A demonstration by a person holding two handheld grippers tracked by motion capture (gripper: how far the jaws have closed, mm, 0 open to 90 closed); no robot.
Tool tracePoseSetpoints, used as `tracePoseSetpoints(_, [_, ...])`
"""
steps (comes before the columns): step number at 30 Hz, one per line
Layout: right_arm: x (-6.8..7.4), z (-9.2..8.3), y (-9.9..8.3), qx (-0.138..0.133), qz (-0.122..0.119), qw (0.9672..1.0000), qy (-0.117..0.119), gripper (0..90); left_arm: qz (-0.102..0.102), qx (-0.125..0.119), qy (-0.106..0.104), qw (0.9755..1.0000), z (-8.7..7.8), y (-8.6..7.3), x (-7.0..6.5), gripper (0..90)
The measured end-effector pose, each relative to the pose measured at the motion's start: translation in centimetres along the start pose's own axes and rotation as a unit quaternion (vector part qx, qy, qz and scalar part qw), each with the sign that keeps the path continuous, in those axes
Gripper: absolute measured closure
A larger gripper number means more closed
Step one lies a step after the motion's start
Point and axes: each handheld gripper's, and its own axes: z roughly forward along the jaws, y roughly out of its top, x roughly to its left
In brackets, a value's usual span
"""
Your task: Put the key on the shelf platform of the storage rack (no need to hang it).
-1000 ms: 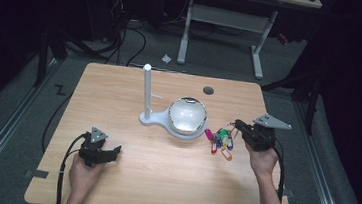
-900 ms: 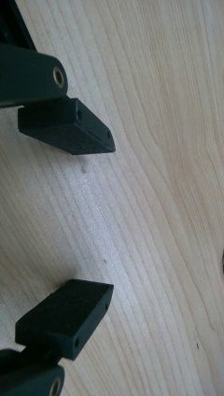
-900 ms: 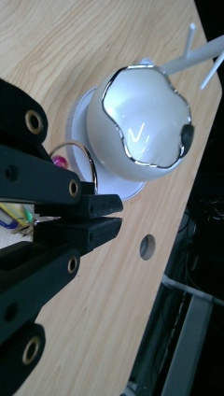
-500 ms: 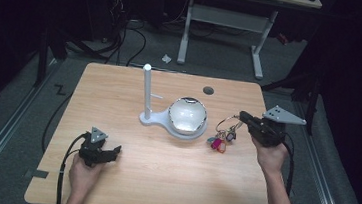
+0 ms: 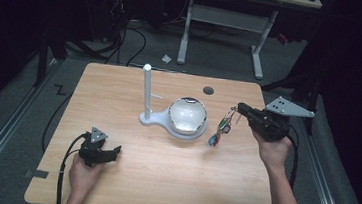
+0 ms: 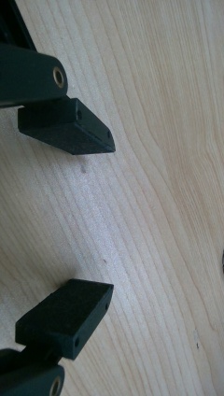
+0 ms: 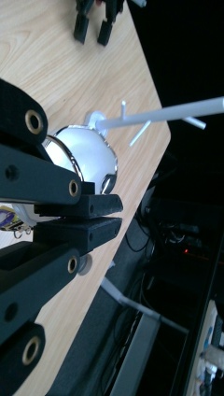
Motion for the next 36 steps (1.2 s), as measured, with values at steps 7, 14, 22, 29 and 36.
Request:
tracePoseSetpoints(7, [0.6,-0.1,1.3,-0.008,-0.007,0.9997,0.021,88.1,0.005,-0.001,-0.003,1.0,0.0,0.1,0.1,26.9])
tracePoseSetpoints(14, [1.6,-0.2,3.1,-0.023,-0.014,0.9981,0.056,88.1,0.006,0.0,-0.004,1.0,0.0,0.1,0.1,27.0])
tracePoseSetpoints(22, [2.5,0.7,4.8,-0.03,-0.025,0.9964,0.076,88.1,0.007,0.0,-0.005,1.0,0.0,0.1,0.1,26.9])
tracePoseSetpoints(29, [3.4,2.5,6.1,-0.028,-0.029,0.9949,0.093,88.1,0.011,0.0,-0.006,0.9999,0.0,0.1,0.2,26.9])
tracePoseSetpoints(36, [3.8,4.7,6.5,-0.022,-0.028,0.9951,0.092,88.1,0.01,0.0,-0.006,0.9999,0.0,0.1,0.2,26.8])
